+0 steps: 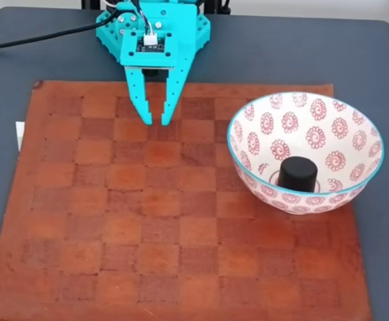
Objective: Grasp a black cylinder and put it in a bowl.
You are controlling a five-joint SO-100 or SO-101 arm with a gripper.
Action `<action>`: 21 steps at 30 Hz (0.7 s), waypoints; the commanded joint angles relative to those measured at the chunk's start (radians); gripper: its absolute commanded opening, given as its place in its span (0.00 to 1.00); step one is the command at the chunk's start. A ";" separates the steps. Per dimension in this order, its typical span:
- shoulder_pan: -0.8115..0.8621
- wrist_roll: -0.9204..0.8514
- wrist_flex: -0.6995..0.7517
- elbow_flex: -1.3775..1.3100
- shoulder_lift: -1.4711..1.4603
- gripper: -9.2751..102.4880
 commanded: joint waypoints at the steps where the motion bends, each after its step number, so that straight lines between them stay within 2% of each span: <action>1: 0.009 -0.005 0.002 -0.003 0.025 0.11; 21: -0.003 -0.005 -0.002 -0.003 0.026 0.12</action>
